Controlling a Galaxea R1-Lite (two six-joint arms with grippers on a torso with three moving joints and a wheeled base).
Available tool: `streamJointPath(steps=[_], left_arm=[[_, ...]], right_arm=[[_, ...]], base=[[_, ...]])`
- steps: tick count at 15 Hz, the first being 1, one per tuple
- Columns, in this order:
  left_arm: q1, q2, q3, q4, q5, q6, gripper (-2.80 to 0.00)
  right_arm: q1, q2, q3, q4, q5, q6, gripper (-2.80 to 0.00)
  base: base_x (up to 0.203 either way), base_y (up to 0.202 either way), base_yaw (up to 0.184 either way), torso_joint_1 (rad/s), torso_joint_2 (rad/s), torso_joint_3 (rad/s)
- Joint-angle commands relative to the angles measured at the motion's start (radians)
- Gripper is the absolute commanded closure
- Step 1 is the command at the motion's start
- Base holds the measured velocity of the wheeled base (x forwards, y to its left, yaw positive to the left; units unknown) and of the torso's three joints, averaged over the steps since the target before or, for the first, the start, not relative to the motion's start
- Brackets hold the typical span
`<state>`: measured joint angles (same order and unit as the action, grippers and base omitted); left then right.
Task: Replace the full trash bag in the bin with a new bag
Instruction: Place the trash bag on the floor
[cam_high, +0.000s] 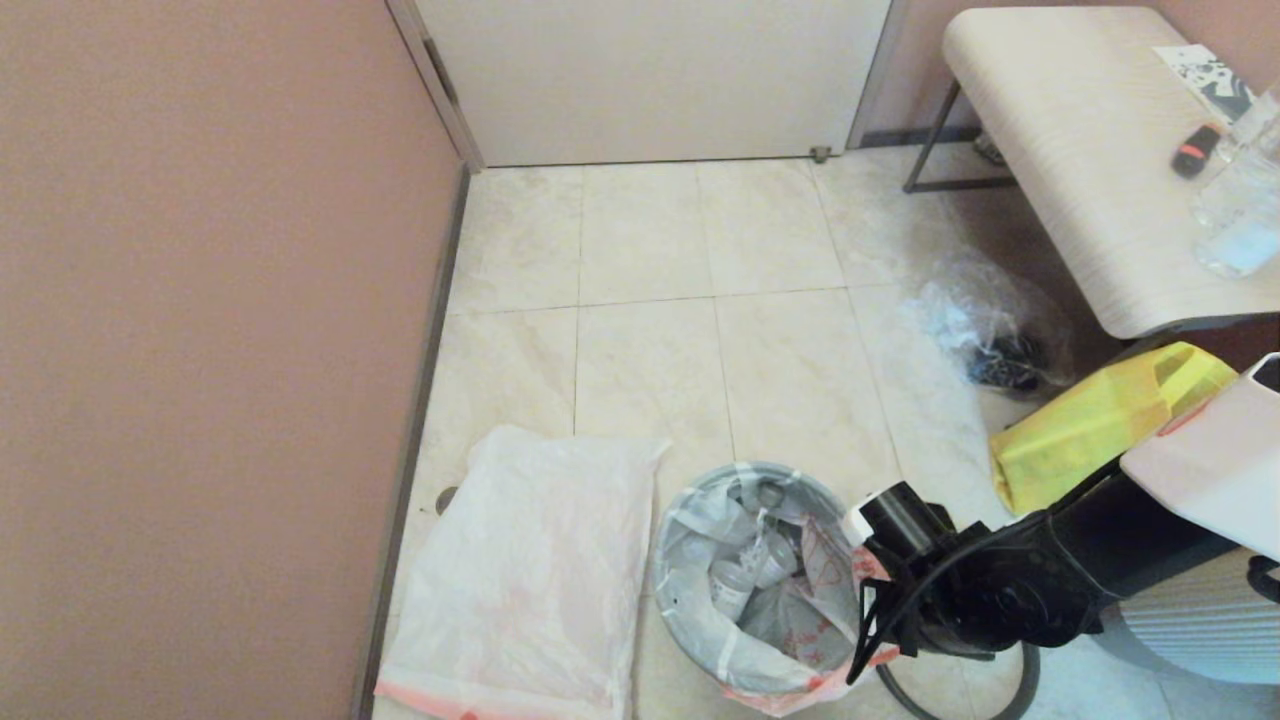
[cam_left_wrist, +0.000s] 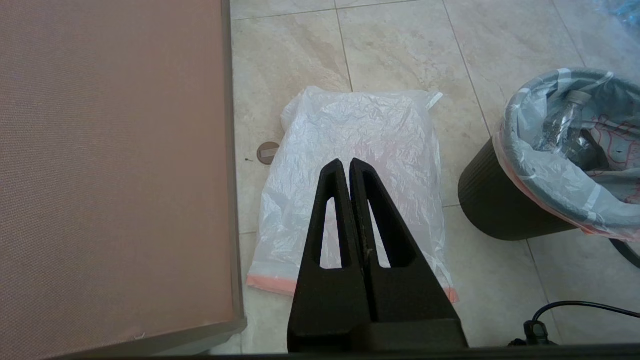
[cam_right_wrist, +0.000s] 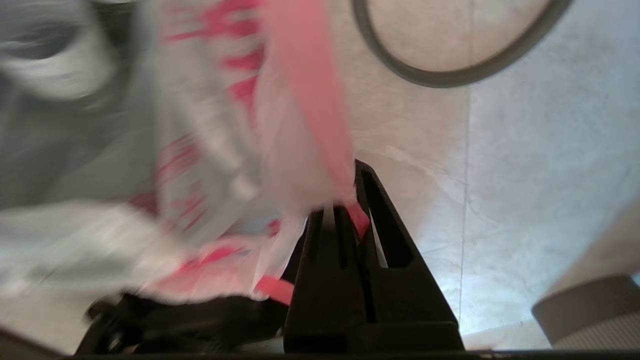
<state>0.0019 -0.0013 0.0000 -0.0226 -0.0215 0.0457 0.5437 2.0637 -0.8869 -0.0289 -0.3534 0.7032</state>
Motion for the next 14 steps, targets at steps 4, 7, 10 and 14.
streamJointPath(steps=[4, 7, 10, 14], left_arm=[[0.0, 0.001, 0.011, 0.0, 0.0, 0.0, 0.0], [0.001, 0.001, 0.011, 0.0, 0.0, 0.0, 0.0], [0.0, 0.001, 0.011, 0.0, 0.0, 0.0, 0.0], [0.001, 0.001, 0.012, 0.0, 0.0, 0.0, 0.0]], right_arm=[[0.061, -0.102, -0.009, -0.005, 0.011, 0.041, 0.0], [0.062, -0.11, -0.044, -0.008, 0.059, 0.041, 0.0], [0.062, -0.125, -0.121, -0.006, 0.122, 0.031, 0.0], [0.062, -0.064, -0.248, -0.002, 0.128, -0.023, 0.0]], base=[[0.0, 0.0, 0.0, 0.0, 0.0, 0.0], [0.0, 0.0, 0.0, 0.0, 0.0, 0.0], [0.0, 0.0, 0.0, 0.0, 0.0, 0.0], [0.0, 0.0, 0.0, 0.0, 0.0, 0.0]])
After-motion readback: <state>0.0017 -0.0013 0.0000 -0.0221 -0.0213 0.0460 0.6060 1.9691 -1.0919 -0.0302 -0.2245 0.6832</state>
